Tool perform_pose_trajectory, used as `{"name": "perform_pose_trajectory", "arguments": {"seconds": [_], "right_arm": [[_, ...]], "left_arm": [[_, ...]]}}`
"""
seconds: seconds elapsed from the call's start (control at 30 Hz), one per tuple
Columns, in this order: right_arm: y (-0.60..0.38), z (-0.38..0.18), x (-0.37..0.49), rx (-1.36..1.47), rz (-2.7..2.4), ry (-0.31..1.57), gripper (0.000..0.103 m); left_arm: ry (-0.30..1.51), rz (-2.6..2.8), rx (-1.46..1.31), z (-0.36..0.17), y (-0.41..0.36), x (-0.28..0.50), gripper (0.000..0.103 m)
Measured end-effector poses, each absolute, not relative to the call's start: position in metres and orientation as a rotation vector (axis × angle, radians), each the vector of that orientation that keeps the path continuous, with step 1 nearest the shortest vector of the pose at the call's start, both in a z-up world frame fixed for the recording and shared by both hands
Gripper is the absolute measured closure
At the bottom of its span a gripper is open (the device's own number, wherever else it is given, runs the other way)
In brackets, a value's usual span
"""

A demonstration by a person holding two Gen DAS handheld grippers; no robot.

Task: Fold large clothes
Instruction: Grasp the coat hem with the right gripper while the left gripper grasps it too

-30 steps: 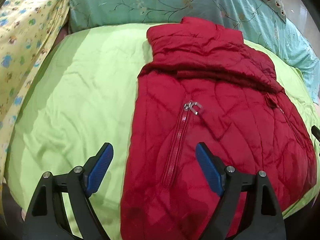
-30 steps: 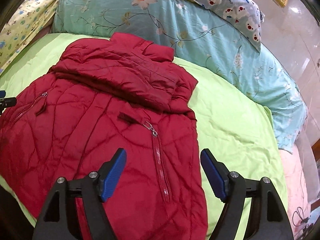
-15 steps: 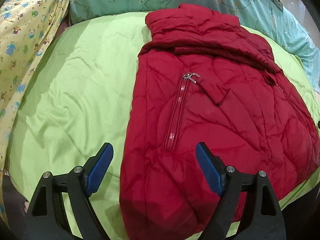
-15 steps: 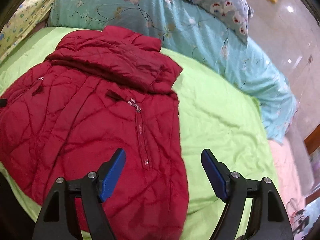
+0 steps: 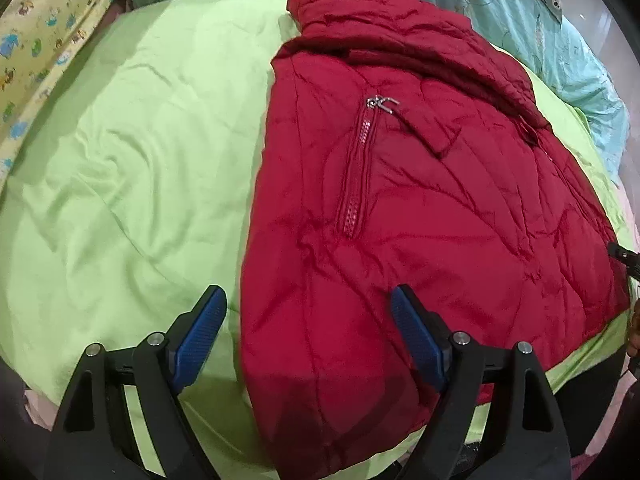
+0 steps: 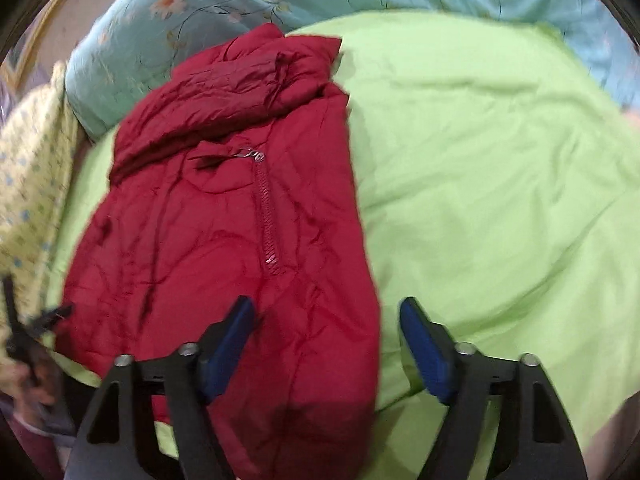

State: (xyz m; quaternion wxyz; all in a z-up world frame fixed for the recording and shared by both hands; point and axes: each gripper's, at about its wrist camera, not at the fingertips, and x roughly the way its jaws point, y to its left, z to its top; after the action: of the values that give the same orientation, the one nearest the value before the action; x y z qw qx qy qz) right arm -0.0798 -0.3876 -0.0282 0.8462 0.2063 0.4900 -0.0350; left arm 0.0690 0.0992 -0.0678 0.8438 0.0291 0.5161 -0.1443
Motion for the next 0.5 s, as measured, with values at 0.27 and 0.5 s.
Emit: {"name": "perform_pose_trajectory", "arguments": {"seconds": [0.27, 0.5], "right_arm": [[-0.384, -0.034, -0.094, 0.533, 0.097, 1.062, 0.07], [-0.392, -0.039, -0.093, 0.554, 0.094, 1.054, 0.067]], "left_arm": [[1.106, -0.383, 0.007, -0.076, 0.112, 0.063, 0.018], [1.103, -0.455, 0.019, -0.079, 0.102, 0.054, 0.019]]}}
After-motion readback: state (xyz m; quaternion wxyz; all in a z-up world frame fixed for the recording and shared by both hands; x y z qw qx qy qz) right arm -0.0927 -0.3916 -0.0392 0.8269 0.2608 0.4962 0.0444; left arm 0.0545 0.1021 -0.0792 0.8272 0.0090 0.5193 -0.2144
